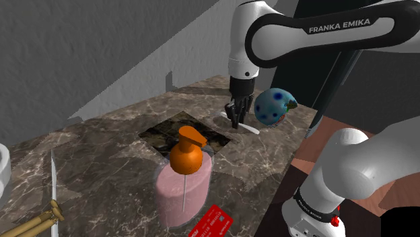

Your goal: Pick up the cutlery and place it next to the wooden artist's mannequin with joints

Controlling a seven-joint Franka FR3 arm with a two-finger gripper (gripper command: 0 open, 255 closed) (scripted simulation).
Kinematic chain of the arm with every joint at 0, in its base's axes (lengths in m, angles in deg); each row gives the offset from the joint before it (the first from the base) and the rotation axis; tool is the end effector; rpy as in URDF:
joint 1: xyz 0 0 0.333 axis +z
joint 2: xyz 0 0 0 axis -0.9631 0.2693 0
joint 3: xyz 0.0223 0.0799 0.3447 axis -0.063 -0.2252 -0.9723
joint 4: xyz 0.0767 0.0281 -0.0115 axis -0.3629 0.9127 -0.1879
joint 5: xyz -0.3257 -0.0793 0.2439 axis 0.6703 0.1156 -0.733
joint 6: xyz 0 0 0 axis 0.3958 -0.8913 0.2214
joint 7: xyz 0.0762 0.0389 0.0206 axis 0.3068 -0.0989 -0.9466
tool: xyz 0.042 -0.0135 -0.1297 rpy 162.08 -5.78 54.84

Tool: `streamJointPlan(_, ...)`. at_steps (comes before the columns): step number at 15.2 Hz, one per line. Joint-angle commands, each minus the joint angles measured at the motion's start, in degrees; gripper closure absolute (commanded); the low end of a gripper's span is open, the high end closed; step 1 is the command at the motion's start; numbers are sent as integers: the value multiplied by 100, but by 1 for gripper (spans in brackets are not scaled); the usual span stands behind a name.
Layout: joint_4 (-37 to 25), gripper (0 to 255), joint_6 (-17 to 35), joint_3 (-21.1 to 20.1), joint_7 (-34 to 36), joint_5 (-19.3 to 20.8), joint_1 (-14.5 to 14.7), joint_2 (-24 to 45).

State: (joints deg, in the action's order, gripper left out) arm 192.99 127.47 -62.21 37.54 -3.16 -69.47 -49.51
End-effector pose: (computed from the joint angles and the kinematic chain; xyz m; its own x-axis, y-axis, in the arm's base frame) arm 0.3298 0.0965 0.4778 0.9917 0.0185 -0.1269 0.0196 -0.9998 0.0076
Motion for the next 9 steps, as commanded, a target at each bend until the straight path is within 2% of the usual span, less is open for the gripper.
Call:
streamJointPlan(1, -145, 255, -140, 14, -1, 15, -8, 5)
streamJointPlan(9, -751, 255, -759, 60, 15, 52, -24, -7)
